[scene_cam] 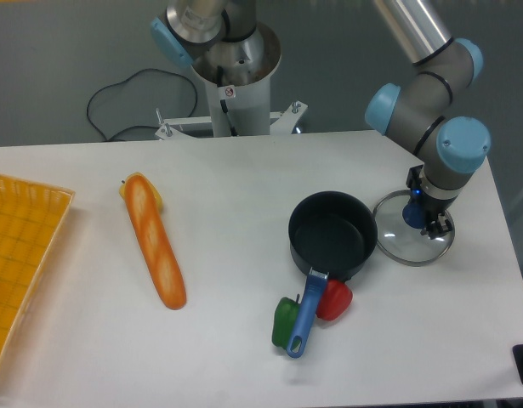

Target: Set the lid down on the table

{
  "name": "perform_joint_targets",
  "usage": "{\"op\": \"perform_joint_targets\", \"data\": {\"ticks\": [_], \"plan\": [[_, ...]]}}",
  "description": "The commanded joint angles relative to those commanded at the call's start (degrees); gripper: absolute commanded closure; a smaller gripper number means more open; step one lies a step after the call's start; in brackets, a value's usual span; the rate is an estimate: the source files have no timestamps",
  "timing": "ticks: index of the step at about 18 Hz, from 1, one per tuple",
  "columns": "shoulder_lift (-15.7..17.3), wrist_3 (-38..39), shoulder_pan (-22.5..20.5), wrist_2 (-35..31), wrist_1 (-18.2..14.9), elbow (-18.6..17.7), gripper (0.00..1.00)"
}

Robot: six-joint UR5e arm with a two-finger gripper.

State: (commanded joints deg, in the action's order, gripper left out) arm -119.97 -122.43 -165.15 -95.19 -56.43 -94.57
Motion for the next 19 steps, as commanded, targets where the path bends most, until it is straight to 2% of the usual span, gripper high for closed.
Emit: {"op": "perform_joint_targets", "data": {"ticks": [1, 2, 3, 7, 11, 15, 19], "plan": [[0.00, -0.09, 0.00, 0.00, 0.00, 0.00, 0.17], [0.00, -0.26, 0.00, 0.00, -0.09, 0.09, 0.03], [0.00, -0.18, 0.00, 0.00, -0.09, 0.17, 0.00], [0.61, -0.35, 0.00, 0.00, -0.17, 1.14, 0.00], [2.81, -0.18, 1.05, 0.00, -0.18, 1.84, 0.00], [3.69, 4.38, 3.42, -0.35, -0.44, 3.51, 0.00], [4.83, 4.75, 3.52, 0.09, -0.97, 3.34, 0.00]]}}
